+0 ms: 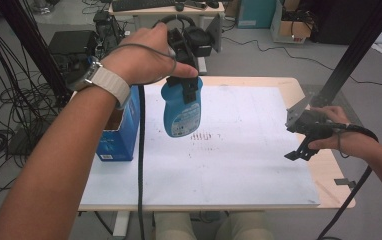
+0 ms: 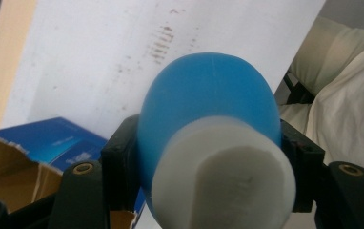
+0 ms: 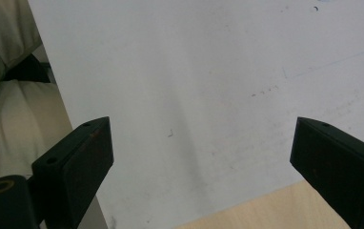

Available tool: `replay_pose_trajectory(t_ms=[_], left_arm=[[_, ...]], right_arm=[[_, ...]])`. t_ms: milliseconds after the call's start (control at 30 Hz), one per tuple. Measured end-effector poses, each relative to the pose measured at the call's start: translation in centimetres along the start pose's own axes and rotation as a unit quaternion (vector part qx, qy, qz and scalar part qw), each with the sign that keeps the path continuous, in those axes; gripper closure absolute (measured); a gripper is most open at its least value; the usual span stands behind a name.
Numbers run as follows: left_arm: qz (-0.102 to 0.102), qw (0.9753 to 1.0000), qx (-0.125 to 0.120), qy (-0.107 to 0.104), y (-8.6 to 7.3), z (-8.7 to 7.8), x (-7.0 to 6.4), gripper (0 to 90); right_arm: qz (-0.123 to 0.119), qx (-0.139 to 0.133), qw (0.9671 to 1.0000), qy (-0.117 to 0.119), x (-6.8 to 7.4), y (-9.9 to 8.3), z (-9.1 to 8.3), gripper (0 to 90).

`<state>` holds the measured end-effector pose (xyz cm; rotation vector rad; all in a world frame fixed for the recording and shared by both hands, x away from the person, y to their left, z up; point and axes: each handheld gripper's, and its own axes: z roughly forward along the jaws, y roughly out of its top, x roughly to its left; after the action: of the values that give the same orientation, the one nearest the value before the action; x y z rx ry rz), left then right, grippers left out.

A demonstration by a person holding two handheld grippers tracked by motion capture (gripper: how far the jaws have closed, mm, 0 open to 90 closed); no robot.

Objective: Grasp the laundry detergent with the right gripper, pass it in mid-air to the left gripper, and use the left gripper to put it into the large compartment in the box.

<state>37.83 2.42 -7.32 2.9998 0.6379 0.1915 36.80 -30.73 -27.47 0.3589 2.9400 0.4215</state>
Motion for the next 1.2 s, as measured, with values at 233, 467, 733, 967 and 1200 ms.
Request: replay_pose_trajectory(t_ms=[233, 467, 733, 967, 1200], left_arm=[[-0.031, 0.9995, 0.004, 0.001, -0.5, -2.2, 1.2, 37.6], [-0.094, 0.9955, -0.001, 0.011, -1.6, -4.4, 3.1, 37.5], [-0.200, 0.9790, -0.003, 0.038, -3.4, -8.0, 5.2, 37.5], [-0.273, 0.9607, 0.000, 0.049, -5.2, -8.9, 7.1, 37.5], [-0.337, 0.9401, 0.000, 0.053, -7.0, -8.2, 8.8, 37.5]], right_arm=[[0.003, -0.001, 1.0000, -0.002, -0.4, -0.4, -0.5, 7.3], [0.010, -0.020, 0.9997, -0.011, -0.6, -0.7, -0.6, 7.4], [0.015, -0.020, 0.9996, -0.012, -1.1, -0.8, -0.6, 7.4], [0.012, -0.027, 0.9995, -0.009, -1.1, -0.5, -0.4, 7.3], [0.012, -0.028, 0.9995, -0.008, -1.3, -0.1, -0.2, 7.3]])
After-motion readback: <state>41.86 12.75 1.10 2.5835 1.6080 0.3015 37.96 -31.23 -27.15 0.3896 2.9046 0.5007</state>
